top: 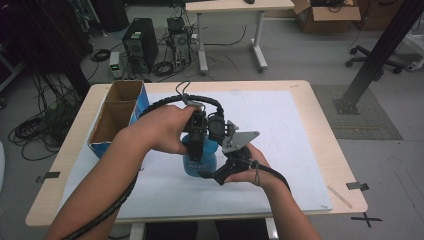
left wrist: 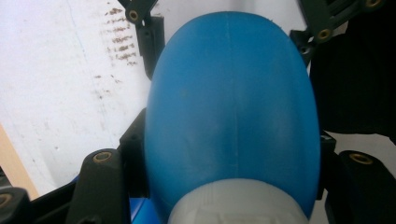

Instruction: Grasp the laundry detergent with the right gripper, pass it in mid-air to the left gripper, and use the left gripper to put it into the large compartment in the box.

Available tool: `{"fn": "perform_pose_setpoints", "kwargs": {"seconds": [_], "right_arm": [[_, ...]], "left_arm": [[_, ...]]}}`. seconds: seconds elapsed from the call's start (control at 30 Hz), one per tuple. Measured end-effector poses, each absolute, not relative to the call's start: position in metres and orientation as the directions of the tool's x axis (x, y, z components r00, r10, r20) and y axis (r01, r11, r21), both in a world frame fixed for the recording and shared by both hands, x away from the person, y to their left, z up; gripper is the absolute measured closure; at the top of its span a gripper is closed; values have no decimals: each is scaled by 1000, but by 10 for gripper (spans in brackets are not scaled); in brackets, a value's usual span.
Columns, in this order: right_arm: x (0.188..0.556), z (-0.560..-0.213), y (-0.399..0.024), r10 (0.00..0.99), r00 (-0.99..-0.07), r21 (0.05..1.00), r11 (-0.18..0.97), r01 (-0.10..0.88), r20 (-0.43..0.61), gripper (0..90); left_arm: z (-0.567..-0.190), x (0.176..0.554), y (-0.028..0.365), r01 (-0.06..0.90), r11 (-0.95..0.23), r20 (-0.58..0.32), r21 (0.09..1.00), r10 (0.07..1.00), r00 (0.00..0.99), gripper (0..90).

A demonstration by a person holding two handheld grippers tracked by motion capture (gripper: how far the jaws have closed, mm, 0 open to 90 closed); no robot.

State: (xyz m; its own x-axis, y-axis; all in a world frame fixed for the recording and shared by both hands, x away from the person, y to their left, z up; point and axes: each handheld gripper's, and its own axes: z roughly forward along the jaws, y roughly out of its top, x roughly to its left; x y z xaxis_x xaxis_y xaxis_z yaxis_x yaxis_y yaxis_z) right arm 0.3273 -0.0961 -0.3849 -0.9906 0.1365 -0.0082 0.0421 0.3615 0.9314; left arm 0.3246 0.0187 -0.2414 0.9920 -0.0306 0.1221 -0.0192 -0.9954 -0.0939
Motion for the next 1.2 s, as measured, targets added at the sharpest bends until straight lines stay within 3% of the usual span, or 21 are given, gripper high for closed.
{"fn": "perform_pose_setpoints", "kwargs": {"seconds": [0.07,0.47,0.9,1.03,1.2], "right_arm": [[327,-383,-99,132,-991,932,360,43,-5,22],[326,-373,-117,139,-990,938,345,24,-25,2],[331,-353,-170,233,-971,927,373,43,-49,2],[333,-343,-189,266,-962,913,405,49,-66,2],[337,-331,-211,302,-949,896,440,56,-89,3]], "left_arm": [[-240,326,17,-1,-995,109,-100,-12,994,389],[-237,331,13,48,-993,89,-108,38,995,388],[-229,342,22,132,-983,106,-129,119,987,385],[-223,350,29,208,-969,122,-131,193,974,385],[-209,364,42,388,-917,132,-94,375,918,386]]}}
